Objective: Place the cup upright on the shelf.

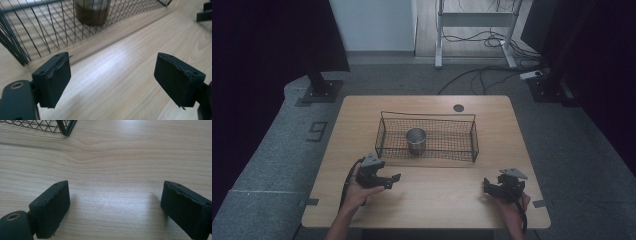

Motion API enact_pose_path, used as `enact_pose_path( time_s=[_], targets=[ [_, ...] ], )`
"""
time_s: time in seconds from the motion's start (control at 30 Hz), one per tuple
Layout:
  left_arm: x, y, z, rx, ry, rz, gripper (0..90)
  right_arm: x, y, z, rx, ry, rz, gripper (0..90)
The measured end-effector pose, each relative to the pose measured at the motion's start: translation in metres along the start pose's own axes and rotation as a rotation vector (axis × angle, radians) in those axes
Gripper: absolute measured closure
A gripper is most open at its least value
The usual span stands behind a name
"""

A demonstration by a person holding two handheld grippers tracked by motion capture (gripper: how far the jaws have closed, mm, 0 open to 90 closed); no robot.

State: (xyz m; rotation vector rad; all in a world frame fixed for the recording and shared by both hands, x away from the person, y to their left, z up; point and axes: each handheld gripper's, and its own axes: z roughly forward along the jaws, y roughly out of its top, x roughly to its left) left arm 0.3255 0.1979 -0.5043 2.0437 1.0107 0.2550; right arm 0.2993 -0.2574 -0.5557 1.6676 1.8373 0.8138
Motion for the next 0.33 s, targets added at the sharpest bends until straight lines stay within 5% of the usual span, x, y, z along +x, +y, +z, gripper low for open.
enact_pose_path(
  time_s=[0.33],
  targets=[
    [0.003, -0.002, -0.010, -0.038, -0.003, -0.039, 14.4, 0.000, 0.000, 0.000, 0.000, -0.002, 0.000, 8.8]
  ],
)
